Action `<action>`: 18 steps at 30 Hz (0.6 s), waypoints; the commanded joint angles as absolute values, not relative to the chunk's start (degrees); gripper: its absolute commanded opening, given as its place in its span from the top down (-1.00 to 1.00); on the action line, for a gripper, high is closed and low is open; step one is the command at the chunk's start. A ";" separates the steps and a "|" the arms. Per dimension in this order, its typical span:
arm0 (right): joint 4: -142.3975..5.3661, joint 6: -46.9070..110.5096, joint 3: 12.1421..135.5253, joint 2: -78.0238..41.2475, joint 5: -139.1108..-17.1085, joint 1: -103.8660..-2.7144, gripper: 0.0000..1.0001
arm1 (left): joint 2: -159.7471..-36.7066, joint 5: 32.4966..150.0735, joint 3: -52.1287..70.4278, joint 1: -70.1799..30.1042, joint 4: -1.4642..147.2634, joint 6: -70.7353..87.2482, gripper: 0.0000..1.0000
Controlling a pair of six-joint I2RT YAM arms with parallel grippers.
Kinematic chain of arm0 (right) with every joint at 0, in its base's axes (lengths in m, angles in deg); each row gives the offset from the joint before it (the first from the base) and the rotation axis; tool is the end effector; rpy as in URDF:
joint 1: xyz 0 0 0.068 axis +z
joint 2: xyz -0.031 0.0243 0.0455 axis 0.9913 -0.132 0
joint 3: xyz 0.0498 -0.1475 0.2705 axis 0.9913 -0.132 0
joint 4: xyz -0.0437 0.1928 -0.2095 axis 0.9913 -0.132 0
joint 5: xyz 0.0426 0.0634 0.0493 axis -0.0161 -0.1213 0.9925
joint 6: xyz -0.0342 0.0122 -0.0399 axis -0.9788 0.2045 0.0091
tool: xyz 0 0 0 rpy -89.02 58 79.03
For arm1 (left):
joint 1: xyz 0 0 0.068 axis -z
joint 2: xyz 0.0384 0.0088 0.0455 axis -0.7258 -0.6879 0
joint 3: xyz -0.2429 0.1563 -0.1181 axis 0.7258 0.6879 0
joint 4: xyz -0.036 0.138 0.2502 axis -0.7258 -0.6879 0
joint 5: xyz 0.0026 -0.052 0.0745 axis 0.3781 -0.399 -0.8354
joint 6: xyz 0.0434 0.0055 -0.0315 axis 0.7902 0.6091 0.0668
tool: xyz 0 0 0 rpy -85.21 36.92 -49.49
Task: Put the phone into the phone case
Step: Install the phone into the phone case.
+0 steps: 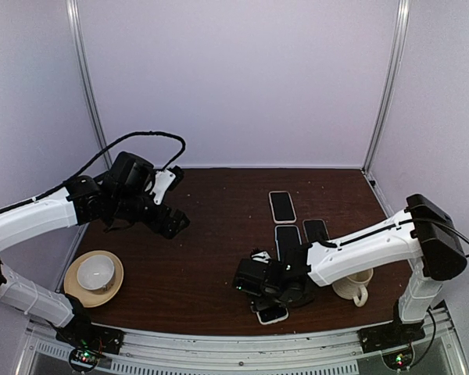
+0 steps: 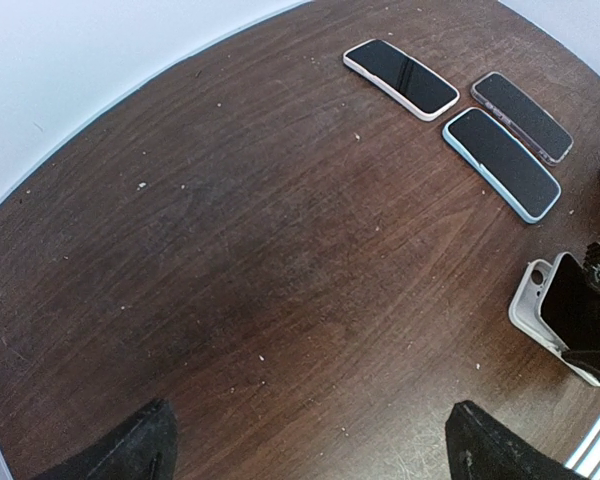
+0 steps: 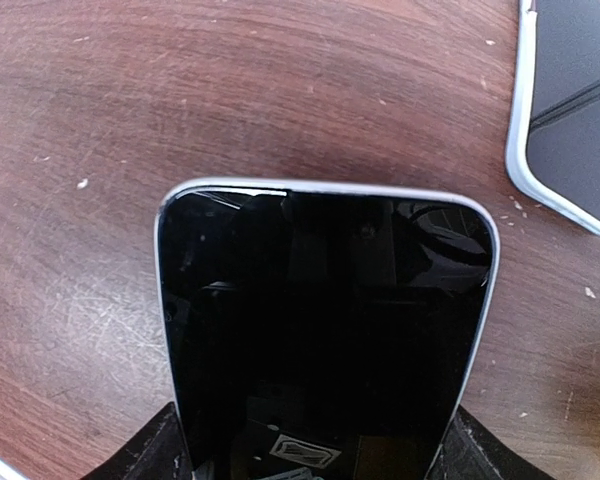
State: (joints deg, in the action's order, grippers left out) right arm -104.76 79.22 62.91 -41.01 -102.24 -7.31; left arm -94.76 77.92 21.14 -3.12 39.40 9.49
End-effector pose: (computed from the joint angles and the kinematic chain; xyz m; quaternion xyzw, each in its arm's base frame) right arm 0.1045 0.3537 0.1792 -0.1605 0.9691 0.0494 0.1808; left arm 0.2093 -0.1935 0.3311 0.2439 0.8838 -0.1431 0.3727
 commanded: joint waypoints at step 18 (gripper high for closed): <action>-103.02 77.23 62.35 -41.79 -102.37 -7.79 -0.09 | -94.39 78.02 21.71 -3.56 41.29 10.46 -0.95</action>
State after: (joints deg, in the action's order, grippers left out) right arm -103.21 77.41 62.60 -40.85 -101.21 -7.35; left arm -94.76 77.92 21.14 -3.10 39.40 9.62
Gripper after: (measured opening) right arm 0.756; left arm 0.975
